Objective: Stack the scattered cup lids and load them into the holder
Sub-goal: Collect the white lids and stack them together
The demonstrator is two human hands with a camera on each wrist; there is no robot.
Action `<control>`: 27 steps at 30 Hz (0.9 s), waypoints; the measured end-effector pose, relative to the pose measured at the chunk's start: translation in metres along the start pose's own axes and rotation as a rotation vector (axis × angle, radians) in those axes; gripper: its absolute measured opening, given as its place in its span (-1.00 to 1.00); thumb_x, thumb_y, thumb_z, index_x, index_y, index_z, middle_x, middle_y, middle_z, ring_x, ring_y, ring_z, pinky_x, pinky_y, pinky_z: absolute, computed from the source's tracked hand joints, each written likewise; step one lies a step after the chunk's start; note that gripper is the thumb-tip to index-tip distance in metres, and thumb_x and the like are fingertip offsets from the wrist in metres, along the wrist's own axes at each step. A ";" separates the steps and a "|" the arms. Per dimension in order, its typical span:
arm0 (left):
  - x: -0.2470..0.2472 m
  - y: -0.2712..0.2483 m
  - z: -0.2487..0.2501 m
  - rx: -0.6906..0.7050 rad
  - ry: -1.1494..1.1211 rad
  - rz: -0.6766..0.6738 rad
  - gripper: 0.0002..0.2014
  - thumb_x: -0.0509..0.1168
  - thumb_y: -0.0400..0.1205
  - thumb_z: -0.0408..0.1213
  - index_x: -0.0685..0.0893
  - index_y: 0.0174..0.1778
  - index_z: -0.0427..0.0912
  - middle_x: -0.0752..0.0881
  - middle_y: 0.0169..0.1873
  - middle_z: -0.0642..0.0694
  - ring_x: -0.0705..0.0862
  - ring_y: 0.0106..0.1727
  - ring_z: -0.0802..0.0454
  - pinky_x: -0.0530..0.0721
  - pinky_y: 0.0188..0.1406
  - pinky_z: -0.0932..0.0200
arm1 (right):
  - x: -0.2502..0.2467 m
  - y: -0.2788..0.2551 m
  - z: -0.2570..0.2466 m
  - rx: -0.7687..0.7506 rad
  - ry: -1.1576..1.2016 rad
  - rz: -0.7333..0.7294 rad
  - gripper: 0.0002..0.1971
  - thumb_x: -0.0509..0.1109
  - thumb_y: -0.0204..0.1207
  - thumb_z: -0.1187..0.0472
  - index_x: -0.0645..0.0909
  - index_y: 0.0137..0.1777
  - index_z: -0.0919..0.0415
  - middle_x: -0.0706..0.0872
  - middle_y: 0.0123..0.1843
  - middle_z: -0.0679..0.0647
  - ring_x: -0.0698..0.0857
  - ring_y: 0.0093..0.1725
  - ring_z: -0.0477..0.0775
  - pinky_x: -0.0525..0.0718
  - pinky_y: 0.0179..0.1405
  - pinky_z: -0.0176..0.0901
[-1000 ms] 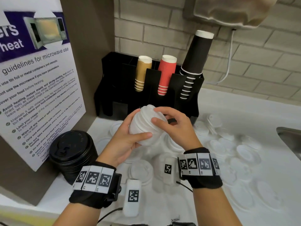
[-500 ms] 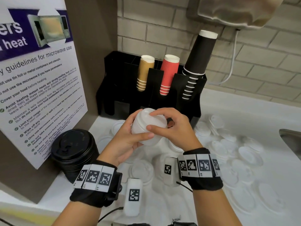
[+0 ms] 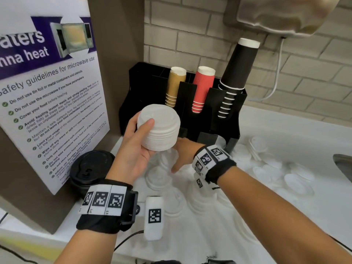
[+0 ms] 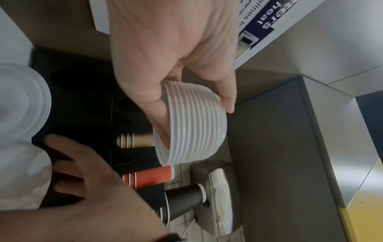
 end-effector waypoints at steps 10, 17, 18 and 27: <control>0.003 -0.005 0.000 -0.039 -0.036 -0.098 0.11 0.80 -0.14 -0.11 0.53 0.40 0.14 0.68 0.31 -0.02 0.75 0.21 0.01 0.79 -0.15 0.14 | -0.015 -0.006 0.010 0.003 0.194 0.225 -0.23 0.58 0.37 0.07 0.34 0.57 0.00 0.43 0.43 0.17 0.45 0.41 0.19 0.55 0.38 0.12; 0.008 -0.003 -0.014 -0.084 0.031 -0.150 0.04 0.79 -0.08 -0.15 0.57 0.39 0.09 0.70 0.29 -0.02 0.70 0.30 -0.03 0.79 -0.08 0.13 | -0.015 -0.063 0.065 0.015 1.029 0.759 -0.66 0.47 0.45 0.08 0.54 0.15 -0.30 0.69 0.04 -0.13 0.71 -0.05 -0.21 0.62 -0.33 -0.46; 0.008 -0.002 -0.016 -0.091 0.028 -0.158 0.04 0.79 -0.09 -0.13 0.57 0.39 0.09 0.71 0.28 -0.02 0.71 0.28 -0.02 0.78 -0.10 0.14 | -0.008 -0.066 0.070 0.045 1.086 0.797 -0.69 0.44 0.49 0.12 0.56 0.15 -0.27 0.72 0.02 -0.12 0.71 -0.08 -0.22 0.62 -0.31 -0.47; -0.004 0.009 -0.033 -0.055 0.044 -0.051 -0.32 0.53 0.32 -0.39 0.58 0.37 0.10 0.73 0.22 0.01 0.75 0.21 0.04 0.77 -0.10 0.17 | 0.030 -0.059 0.064 0.237 0.544 0.480 -0.39 0.41 0.56 0.03 0.33 0.57 0.08 0.42 0.45 0.14 0.47 0.41 0.12 0.35 0.23 -0.30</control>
Point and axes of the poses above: each hand's wrist, its own y-axis towards the middle knuckle, its own x-axis out of the palm, z = x × y, the point moved 4 cm from there along y, towards the middle knuckle
